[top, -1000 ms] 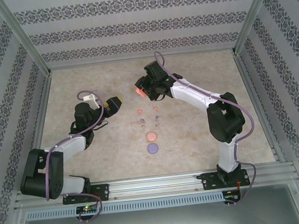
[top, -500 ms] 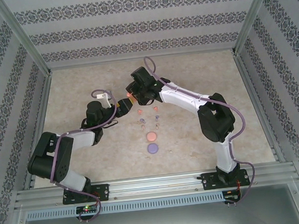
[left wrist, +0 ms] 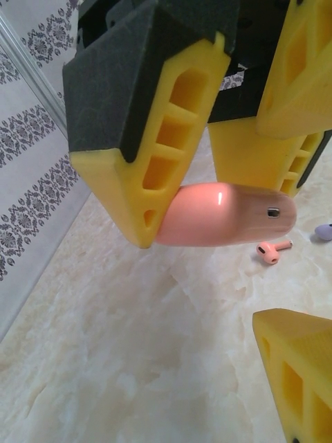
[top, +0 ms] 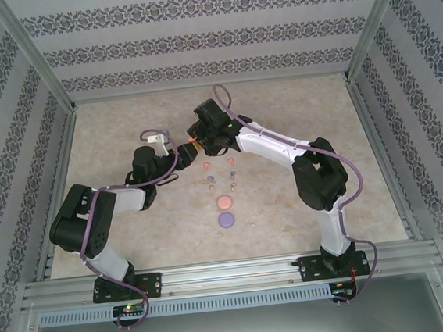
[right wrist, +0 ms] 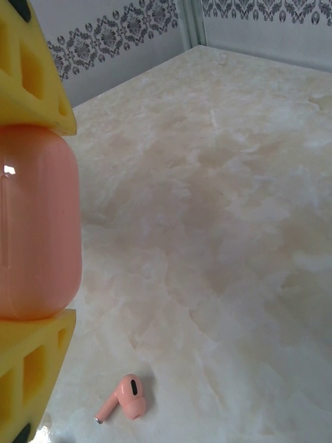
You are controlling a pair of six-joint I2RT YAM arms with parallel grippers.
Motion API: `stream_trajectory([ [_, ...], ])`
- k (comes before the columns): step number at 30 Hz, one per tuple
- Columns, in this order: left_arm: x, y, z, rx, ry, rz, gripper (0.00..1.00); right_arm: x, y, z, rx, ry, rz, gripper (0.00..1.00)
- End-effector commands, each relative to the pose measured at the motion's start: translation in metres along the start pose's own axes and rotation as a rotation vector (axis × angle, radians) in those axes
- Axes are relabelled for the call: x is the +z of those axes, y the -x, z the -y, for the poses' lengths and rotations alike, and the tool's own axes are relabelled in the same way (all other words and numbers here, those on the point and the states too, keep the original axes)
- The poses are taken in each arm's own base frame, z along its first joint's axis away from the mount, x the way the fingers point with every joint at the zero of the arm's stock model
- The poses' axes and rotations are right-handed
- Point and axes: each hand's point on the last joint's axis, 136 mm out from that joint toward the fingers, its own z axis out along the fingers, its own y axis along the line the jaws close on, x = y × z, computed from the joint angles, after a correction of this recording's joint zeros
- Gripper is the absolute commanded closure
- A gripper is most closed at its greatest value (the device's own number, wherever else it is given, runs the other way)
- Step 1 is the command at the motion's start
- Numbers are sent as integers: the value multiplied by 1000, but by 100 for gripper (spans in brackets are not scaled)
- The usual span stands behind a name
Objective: Insert the wireless bluetooth earbuds into the charging case
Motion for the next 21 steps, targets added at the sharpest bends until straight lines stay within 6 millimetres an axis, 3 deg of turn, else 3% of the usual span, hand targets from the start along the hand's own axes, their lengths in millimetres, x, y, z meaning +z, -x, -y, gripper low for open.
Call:
stream_trajectory([
  [1,7,12,17,40,-57,45,36,-5,-5,-9,-7,22,9,53],
  [21,16,15,15,38,-42,74,57,-6,-9,-9,5,40,-6,53],
])
